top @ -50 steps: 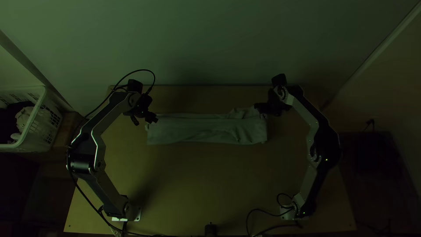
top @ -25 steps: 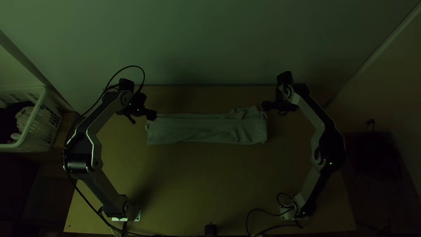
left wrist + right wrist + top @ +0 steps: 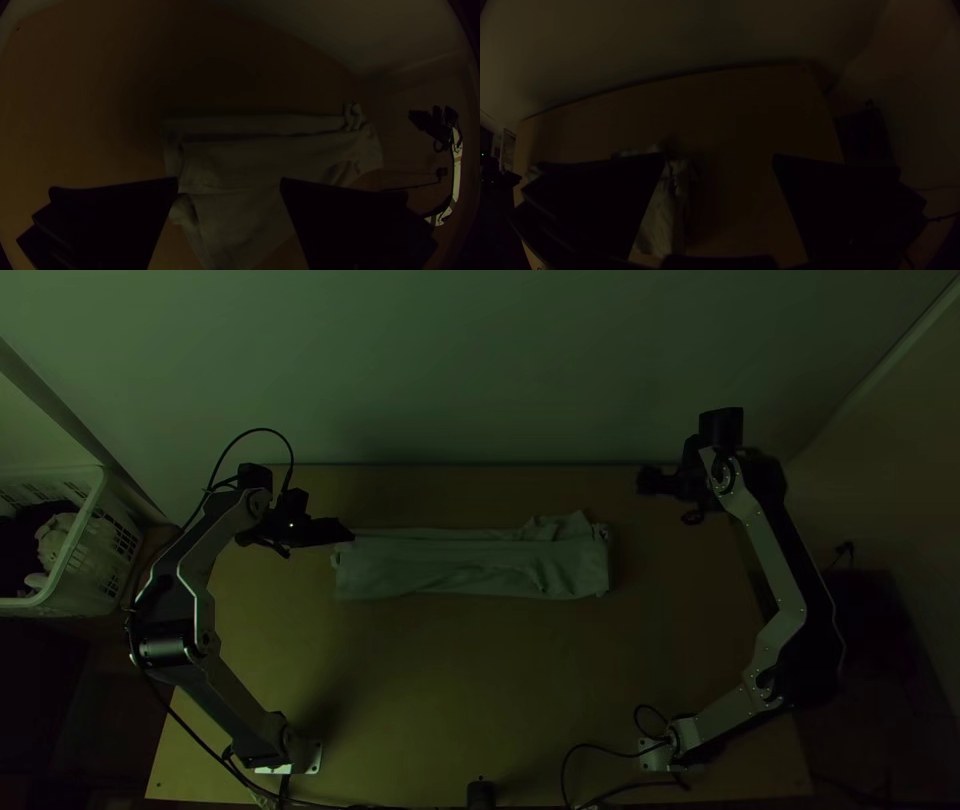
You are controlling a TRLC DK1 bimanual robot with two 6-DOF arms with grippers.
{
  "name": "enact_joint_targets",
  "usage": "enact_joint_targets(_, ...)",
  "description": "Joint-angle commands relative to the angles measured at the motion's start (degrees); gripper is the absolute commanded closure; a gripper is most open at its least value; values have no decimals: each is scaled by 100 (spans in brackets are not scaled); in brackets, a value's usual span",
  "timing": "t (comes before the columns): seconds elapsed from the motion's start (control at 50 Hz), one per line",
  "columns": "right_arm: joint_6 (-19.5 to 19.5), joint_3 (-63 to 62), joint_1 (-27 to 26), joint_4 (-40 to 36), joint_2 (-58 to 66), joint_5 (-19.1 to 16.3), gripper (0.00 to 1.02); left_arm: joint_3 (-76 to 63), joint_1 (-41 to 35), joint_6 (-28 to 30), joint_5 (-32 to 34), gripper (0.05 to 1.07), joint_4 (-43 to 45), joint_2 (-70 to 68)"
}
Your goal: Fold the t-shirt
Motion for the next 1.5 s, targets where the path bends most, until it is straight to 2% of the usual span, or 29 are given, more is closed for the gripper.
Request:
enact_joint_targets(0.0, 191, -222, -89, -57, -317, -87, 4, -291, 190, -123, 229, 9, -14, -45)
enact_joint_targets(0.2, 200, -292, -256, -57, -598, -184, 4, -405, 551, 149, 466, 9, 3, 131)
enact_joint_targets(0.38, 244, -371, -204, -57, -818, -184, 4, -414, 700, 474, 633, 9, -49, 474)
enact_joint_targets(0.68, 296, -573, -116, -48, -1213, -184, 4, -598, 630, 562, 1090, 9, -93, 852)
enact_joint_targets(0.82, 288, -652, -116, -48, -1345, -184, 4, -739, 393, 545, 1099, 9, -58, 984)
enact_joint_targets(1.2, 296, -986, -37, -48, -1653, -184, 4, -836, -460, -326, 1011, 9, 452, 1063)
enact_joint_targets(1.42, 296, -1171, -19, -48, -1802, -184, 4, -862, -873, -958, 484, 9, 865, 1098)
enact_joint_targets(1.48, 296, -1224, -19, -48, -1846, -184, 4, -880, -978, -1081, 194, 13, 944, 1124)
